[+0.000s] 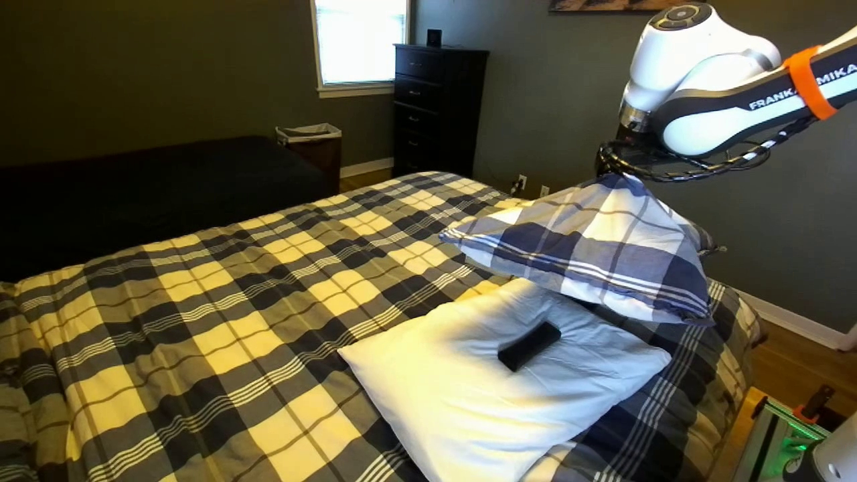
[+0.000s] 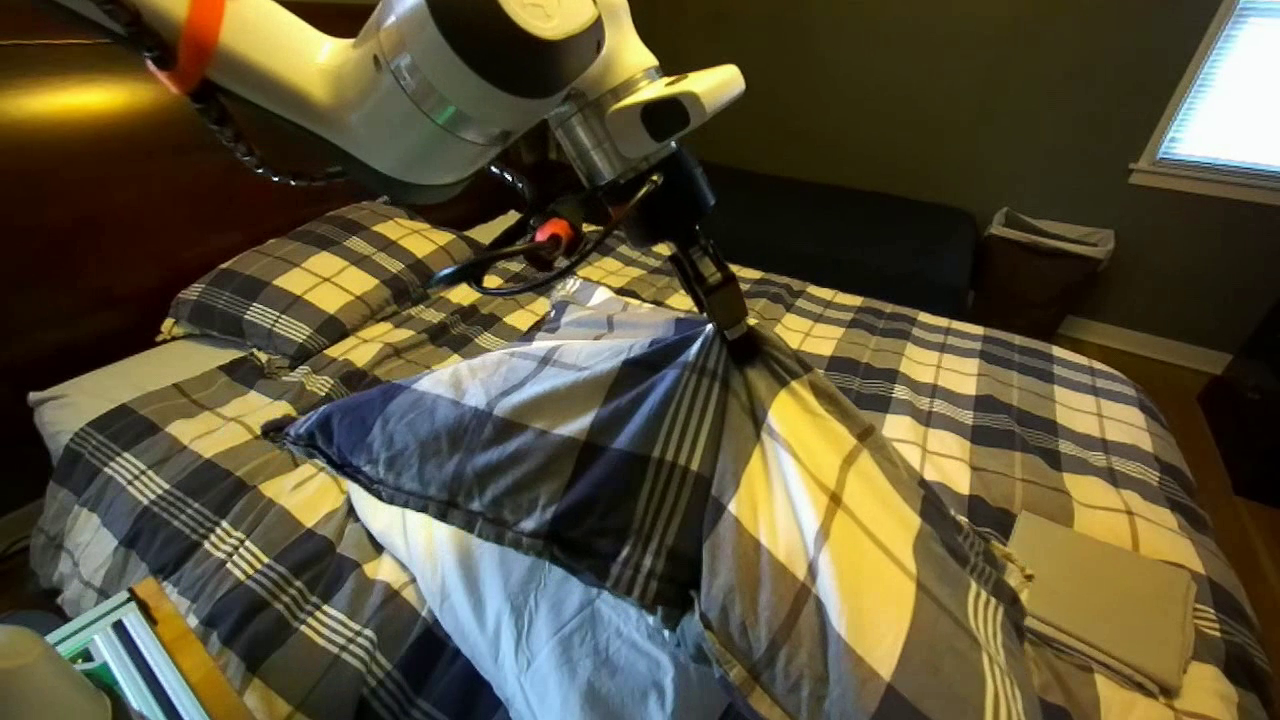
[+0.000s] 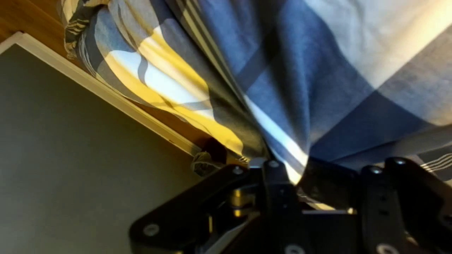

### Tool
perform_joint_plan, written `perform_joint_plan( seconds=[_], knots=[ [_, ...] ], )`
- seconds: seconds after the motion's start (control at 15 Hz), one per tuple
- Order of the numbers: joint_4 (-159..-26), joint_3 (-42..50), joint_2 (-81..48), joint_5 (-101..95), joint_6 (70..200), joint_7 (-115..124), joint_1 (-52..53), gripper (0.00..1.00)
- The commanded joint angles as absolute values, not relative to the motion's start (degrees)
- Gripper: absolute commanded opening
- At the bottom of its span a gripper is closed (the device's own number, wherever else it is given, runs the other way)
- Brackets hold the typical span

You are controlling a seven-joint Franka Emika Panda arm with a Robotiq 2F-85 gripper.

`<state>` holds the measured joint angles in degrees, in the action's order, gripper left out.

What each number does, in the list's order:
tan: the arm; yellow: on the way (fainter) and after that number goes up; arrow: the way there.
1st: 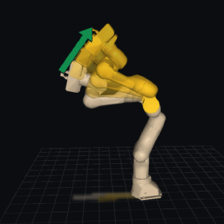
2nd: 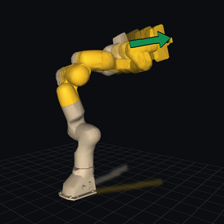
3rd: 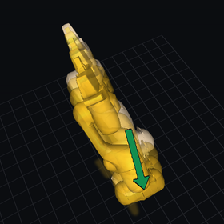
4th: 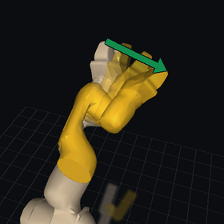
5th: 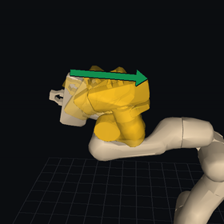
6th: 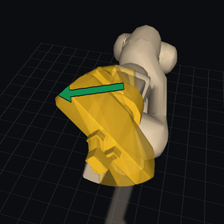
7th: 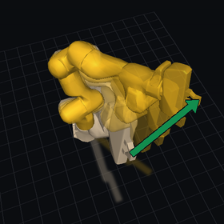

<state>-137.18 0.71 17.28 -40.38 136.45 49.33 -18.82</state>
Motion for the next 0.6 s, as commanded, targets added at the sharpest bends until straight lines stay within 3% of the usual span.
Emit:
perform_joint_plan(
  seconds=[0.0,0.53],
  knots=[
    [-134.03,1.91,17.8,-46.19,136.77,54.31,-19.67,0.01],
    [-130.27,6.26,15.78,-53.52,137.33,55.72,-20.22,0.01]
  ],
)
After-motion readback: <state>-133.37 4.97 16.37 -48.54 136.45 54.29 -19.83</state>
